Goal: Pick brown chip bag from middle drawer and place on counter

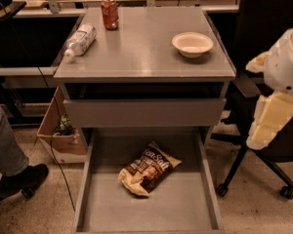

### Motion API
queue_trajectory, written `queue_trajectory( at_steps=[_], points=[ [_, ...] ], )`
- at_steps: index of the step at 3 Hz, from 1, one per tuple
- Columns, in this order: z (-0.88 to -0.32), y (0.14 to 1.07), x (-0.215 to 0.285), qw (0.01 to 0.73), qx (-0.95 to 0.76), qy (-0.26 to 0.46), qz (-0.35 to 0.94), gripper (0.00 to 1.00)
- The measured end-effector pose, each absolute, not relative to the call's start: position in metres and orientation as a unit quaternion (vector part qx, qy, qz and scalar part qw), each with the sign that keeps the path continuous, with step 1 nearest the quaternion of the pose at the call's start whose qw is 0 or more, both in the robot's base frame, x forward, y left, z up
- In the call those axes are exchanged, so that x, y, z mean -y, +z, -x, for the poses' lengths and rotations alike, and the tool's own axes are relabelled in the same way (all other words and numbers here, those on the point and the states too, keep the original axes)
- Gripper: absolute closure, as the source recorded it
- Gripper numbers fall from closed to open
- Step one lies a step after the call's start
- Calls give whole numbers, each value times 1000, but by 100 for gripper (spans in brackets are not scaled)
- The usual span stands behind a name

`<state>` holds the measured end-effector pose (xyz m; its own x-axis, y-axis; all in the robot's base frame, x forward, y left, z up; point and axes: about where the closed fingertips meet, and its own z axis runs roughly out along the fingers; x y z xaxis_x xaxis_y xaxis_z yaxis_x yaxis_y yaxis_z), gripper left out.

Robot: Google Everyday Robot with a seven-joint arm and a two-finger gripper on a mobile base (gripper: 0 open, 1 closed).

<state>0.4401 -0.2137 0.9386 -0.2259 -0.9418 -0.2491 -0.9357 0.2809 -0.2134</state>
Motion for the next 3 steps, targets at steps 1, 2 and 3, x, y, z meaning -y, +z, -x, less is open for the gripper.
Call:
queue_trajectory(
  at_steps=[1,2,3],
  points=[
    [-455,864,202,174,-775,34,606,0],
    [-474,800,187,190,-759,74,618,0],
    [-488,742,169,204,-746,104,626,0]
  ],
)
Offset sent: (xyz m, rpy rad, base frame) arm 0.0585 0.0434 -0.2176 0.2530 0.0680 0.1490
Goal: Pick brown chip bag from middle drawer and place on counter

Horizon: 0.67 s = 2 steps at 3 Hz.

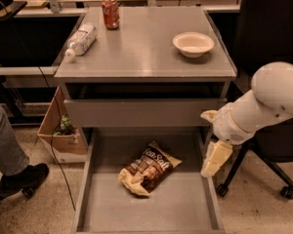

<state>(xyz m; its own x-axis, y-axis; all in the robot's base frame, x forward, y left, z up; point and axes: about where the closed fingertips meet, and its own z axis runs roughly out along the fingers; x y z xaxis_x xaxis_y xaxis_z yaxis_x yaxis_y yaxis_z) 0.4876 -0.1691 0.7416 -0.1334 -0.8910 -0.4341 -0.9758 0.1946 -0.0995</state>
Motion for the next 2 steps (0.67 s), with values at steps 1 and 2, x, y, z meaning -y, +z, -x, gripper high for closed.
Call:
queue_trajectory(
  at_steps=[1,2],
  points=[
    [-498,687,158,201,-749,107,622,0],
    [-498,687,158,201,-749,107,622,0]
  ],
)
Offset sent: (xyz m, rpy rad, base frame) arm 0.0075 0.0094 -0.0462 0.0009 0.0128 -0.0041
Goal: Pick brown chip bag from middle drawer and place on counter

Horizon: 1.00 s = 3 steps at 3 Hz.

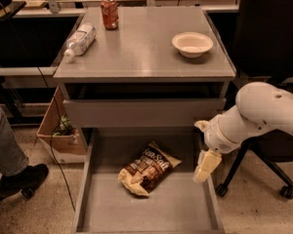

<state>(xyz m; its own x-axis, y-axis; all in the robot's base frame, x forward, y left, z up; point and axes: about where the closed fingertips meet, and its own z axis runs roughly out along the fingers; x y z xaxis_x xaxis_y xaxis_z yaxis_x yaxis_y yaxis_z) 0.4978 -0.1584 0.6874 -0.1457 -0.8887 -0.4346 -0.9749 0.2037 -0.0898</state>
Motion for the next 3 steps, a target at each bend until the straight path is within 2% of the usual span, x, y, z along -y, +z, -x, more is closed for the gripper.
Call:
queue_trajectory(
  at_steps=[1,3],
  points=[
    [-497,658,148,214,-751,139,609,0],
    [-506,559,95,241,-719,236,608,0]
  ],
)
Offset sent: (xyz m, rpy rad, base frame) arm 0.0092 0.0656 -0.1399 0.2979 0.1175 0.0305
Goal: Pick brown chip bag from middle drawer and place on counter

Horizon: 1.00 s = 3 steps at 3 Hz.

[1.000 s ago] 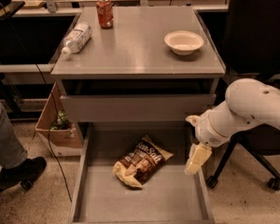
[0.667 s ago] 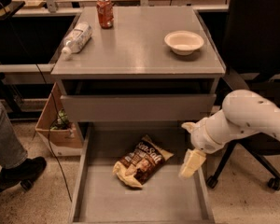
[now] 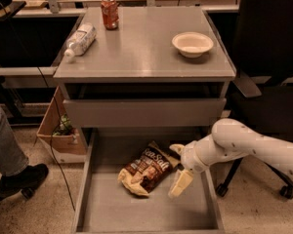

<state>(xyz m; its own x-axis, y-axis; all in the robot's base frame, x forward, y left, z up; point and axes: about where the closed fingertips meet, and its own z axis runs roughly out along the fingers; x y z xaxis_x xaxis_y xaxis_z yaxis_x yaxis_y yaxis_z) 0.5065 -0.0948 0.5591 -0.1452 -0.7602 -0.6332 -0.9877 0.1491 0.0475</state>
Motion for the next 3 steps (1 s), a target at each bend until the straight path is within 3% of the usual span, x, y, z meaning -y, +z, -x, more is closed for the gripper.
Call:
queue_trajectory(
  at_steps=[3],
  points=[
    [-565,459,26,310,-664,277,622,0]
  ],
)
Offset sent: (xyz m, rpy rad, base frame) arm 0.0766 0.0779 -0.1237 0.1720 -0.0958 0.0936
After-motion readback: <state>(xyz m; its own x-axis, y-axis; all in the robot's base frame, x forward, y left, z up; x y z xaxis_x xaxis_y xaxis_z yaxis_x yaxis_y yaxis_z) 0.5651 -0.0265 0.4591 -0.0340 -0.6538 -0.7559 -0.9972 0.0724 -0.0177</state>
